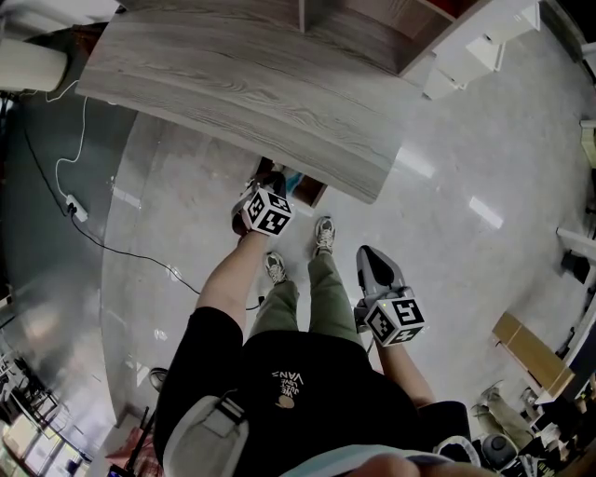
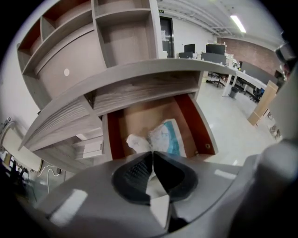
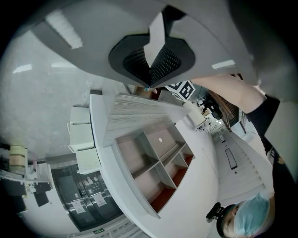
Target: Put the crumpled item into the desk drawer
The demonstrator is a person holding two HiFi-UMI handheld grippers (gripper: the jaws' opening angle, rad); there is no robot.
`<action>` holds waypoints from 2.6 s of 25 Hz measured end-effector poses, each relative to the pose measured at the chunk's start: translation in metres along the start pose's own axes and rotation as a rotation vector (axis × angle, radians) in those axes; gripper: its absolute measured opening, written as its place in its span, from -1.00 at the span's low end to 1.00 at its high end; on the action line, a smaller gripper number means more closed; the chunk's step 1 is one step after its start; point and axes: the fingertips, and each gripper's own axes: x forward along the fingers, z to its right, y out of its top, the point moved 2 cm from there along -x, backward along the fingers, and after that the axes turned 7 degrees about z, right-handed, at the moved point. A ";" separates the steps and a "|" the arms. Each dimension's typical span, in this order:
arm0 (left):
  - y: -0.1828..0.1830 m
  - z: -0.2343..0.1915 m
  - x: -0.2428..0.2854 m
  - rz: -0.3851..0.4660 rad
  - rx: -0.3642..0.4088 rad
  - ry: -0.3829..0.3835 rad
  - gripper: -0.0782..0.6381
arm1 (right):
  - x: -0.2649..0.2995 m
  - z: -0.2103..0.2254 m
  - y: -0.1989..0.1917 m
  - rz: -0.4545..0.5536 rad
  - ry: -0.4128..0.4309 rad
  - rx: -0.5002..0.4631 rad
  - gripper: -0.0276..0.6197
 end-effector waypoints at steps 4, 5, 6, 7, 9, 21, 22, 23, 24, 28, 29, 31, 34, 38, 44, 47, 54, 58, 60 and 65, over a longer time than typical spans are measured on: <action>-0.002 -0.001 0.008 -0.038 0.015 0.009 -0.61 | 0.000 0.001 -0.004 -0.009 0.005 0.006 -0.91; -0.002 -0.002 0.010 -0.048 0.018 0.015 -0.61 | 0.000 0.001 -0.005 -0.011 0.006 0.007 -0.91; -0.003 -0.002 0.010 -0.057 0.020 0.020 -0.61 | 0.000 0.001 -0.006 -0.012 0.006 0.008 -0.91; -0.003 -0.002 0.011 -0.065 0.023 0.026 -0.61 | 0.000 0.002 -0.006 -0.013 0.006 0.009 -0.91; -0.004 -0.001 0.012 -0.078 0.030 0.033 -0.60 | -0.001 0.003 -0.006 -0.012 0.007 0.009 -0.91; -0.004 0.010 0.010 -0.073 0.016 -0.009 -0.46 | -0.008 0.001 -0.008 -0.004 -0.004 0.006 -0.91; -0.005 0.010 0.010 -0.074 0.014 -0.009 -0.42 | -0.009 0.001 -0.007 -0.003 -0.004 0.005 -0.91; -0.006 0.010 0.010 -0.075 0.013 -0.008 -0.38 | -0.009 0.000 -0.007 -0.001 -0.005 0.006 -0.91; -0.006 0.009 0.009 -0.075 0.012 -0.007 -0.35 | -0.010 0.000 -0.007 0.002 -0.005 0.005 -0.91; -0.003 0.008 0.002 -0.040 0.001 -0.010 -0.34 | -0.012 -0.002 -0.006 0.008 -0.003 0.004 -0.91; -0.002 0.009 -0.001 -0.029 -0.003 -0.011 -0.34 | -0.012 -0.003 -0.007 0.009 -0.002 0.004 -0.91; 0.000 0.008 -0.006 -0.010 -0.019 -0.011 -0.34 | -0.013 -0.005 -0.006 0.011 0.002 0.002 -0.91; 0.006 0.007 -0.013 0.024 -0.036 -0.012 -0.34 | -0.013 -0.010 -0.006 0.017 0.008 -0.003 -0.91; 0.016 0.004 -0.027 0.082 -0.060 -0.025 -0.34 | -0.012 -0.019 -0.005 0.024 0.018 -0.011 -0.91; 0.033 -0.002 -0.051 0.156 -0.073 -0.019 -0.34 | -0.013 -0.031 -0.003 0.038 0.031 -0.027 -0.91; 0.038 -0.004 -0.066 0.191 -0.077 -0.020 -0.34 | -0.012 -0.039 0.000 0.050 0.039 -0.041 -0.91; 0.052 -0.007 -0.113 0.303 -0.097 -0.024 -0.47 | -0.015 -0.058 0.009 0.080 0.053 -0.070 -0.91; 0.059 -0.009 -0.141 0.369 -0.105 -0.011 -0.54 | -0.017 -0.070 0.011 0.097 0.061 -0.082 -0.91; 0.061 -0.010 -0.155 0.397 -0.112 -0.006 -0.60 | -0.017 -0.076 0.011 0.106 0.066 -0.086 -0.91; 0.069 -0.012 -0.191 0.473 -0.124 -0.002 -0.63 | -0.016 -0.093 0.015 0.127 0.085 -0.103 -0.91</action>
